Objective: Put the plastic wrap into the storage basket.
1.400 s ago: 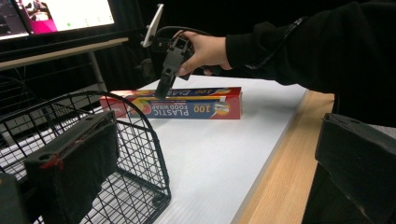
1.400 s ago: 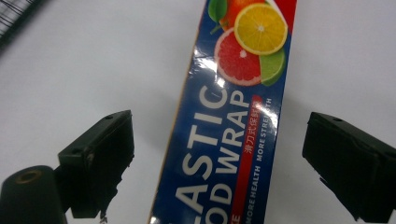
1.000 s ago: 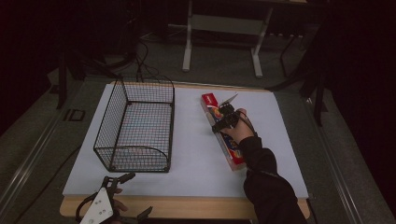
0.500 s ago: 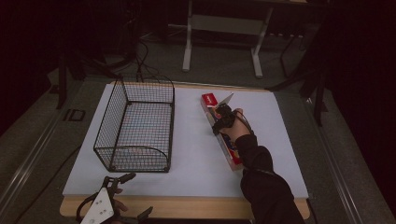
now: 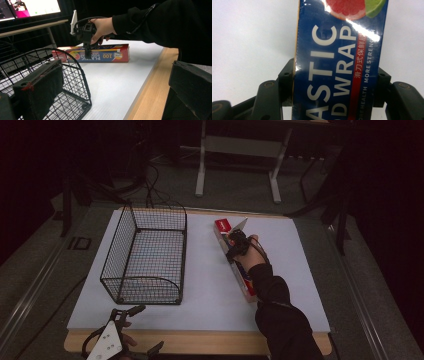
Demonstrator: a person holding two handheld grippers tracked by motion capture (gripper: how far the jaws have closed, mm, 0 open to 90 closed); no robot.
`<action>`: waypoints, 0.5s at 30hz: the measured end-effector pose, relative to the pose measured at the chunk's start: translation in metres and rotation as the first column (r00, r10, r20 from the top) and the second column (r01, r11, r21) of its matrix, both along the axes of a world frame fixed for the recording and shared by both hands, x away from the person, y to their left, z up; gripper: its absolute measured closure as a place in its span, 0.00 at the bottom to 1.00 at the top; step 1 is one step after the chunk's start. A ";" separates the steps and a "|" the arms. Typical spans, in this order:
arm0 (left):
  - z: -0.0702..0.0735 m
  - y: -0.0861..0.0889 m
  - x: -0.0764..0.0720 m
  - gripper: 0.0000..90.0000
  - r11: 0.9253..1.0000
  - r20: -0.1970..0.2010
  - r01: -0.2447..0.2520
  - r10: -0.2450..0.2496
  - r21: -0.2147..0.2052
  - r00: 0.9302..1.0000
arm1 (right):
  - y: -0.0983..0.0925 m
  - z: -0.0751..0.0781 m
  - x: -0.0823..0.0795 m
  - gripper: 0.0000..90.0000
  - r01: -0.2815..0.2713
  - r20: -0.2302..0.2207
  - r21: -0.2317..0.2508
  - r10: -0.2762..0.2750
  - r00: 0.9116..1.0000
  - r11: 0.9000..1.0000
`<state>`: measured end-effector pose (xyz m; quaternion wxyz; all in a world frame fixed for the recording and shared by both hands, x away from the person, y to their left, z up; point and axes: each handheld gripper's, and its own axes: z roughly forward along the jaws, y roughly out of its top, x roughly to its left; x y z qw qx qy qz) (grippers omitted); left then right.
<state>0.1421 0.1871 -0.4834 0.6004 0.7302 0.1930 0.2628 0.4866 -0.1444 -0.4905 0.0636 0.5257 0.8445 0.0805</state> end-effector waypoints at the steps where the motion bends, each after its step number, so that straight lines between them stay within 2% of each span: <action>1: 0.000 0.000 0.000 0.00 1.000 0.000 0.000 0.000 0.000 1.000 | 0.000 0.000 0.000 0.44 0.000 0.000 0.000 0.000 1.000 1.000; 4: 0.000 0.000 0.000 0.00 1.000 0.000 -0.001 0.001 0.002 1.000 | -0.002 0.011 -0.002 0.44 0.021 0.036 0.025 -0.021 0.999 0.999; 9: 0.000 -0.001 0.000 0.00 1.000 0.000 -0.001 0.001 0.002 1.000 | -0.004 0.018 -0.003 0.44 0.025 0.059 0.021 -0.026 0.998 0.999; 10: 0.000 -0.001 0.000 0.00 1.000 -0.001 -0.001 0.001 0.002 1.000 | -0.005 0.026 -0.004 0.44 0.029 0.069 0.030 -0.031 0.997 0.999; 15: 0.000 -0.001 0.001 0.00 1.000 -0.001 -0.003 0.003 0.003 1.000 | -0.005 0.041 -0.007 0.44 0.030 0.098 0.048 -0.034 0.995 0.998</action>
